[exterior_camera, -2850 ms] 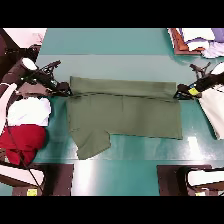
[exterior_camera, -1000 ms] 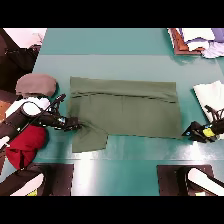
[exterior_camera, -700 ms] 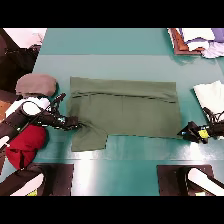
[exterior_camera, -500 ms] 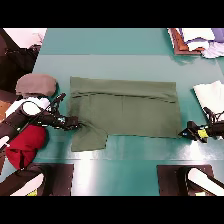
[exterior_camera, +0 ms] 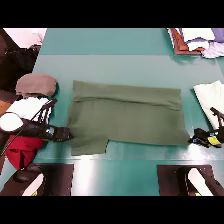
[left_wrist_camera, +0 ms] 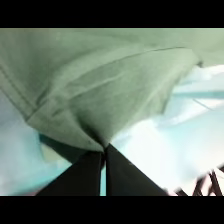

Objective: Fold the shirts.

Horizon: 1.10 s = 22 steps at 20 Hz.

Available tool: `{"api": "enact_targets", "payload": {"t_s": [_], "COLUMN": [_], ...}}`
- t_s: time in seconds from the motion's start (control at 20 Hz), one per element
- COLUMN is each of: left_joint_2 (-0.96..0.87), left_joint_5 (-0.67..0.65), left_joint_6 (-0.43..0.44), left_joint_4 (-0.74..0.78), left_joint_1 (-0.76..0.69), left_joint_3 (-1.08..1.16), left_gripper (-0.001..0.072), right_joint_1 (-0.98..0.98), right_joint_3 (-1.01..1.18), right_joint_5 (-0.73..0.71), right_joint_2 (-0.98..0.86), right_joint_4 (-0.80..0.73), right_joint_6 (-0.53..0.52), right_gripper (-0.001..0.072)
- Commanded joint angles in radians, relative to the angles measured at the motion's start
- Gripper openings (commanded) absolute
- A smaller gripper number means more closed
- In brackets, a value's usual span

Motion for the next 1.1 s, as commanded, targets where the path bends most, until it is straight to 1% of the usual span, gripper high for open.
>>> {"api": "enact_targets", "payload": {"t_s": [0.0,0.05,0.15,0.25,0.4,0.55,0.75,0.95,1.05], "left_joint_2": [0.137,0.132,0.089,0.0,-0.188,-0.365,-0.548,-0.647,-0.656], "left_joint_5": [-0.125,-0.099,0.013,0.108,0.234,0.346,0.442,0.55,0.613], "left_joint_6": [-0.091,-0.087,-0.054,-0.006,0.046,0.051,0.051,0.051,0.05], "left_joint_4": [-0.019,-0.019,0.003,0.03,0.049,0.074,0.085,0.088,0.088], "left_joint_1": [0.0,0.0,0.0,0.0,0.0,0.0,0.0,0.0,0.0], "left_joint_3": [0.0,0.026,0.087,0.146,0.245,0.348,0.455,0.505,0.505], "left_gripper": [0.003,0.003,0.003,0.003,0.0031,0.0031,0.0031,0.0031,0.0032], "right_joint_1": [0.008,0.025,0.084,0.161,0.257,0.312,0.351,0.352,0.344], "right_joint_3": [-0.002,0.024,0.111,0.208,0.349,0.495,0.656,0.801,0.862], "right_joint_5": [0.055,0.051,0.045,0.016,-0.051,-0.085,-0.088,-0.088,-0.115], "right_joint_2": [0.145,0.153,0.11,0.022,-0.142,-0.326,-0.536,-0.694,-0.754], "right_joint_4": [-0.039,-0.031,-0.016,-0.016,-0.017,-0.016,-0.015,0.0,0.073], "right_joint_6": [0.066,0.08,0.098,0.111,0.136,0.159,0.163,0.191,0.191], "right_gripper": [0.0017,0.0016,0.0016,0.0016,0.0016,0.0016,0.0016,0.0018,0.0019]}}
